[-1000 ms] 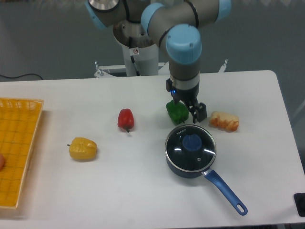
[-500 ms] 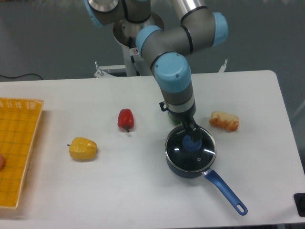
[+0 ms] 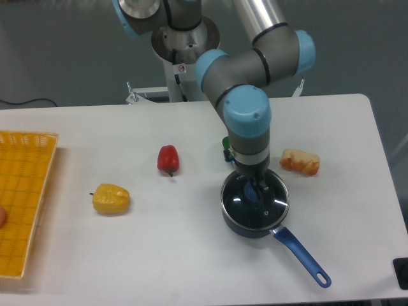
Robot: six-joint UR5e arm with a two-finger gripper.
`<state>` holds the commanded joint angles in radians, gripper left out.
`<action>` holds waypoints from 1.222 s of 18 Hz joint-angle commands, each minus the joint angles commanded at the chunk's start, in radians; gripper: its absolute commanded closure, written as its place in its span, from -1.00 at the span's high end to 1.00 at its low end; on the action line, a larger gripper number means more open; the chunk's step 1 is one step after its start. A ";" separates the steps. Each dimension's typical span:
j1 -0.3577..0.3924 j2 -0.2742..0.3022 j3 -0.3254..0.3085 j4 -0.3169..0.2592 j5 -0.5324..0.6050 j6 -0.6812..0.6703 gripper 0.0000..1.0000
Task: Open the lid
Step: 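Lower the gripper onto the blue knob of the glass lid, then close the gripper on the lid knob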
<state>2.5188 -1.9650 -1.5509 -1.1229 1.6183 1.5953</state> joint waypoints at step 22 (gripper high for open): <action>0.006 -0.031 -0.017 -0.012 0.000 0.003 0.92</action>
<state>2.5249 -1.9957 -1.5677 -1.1351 1.6183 1.5984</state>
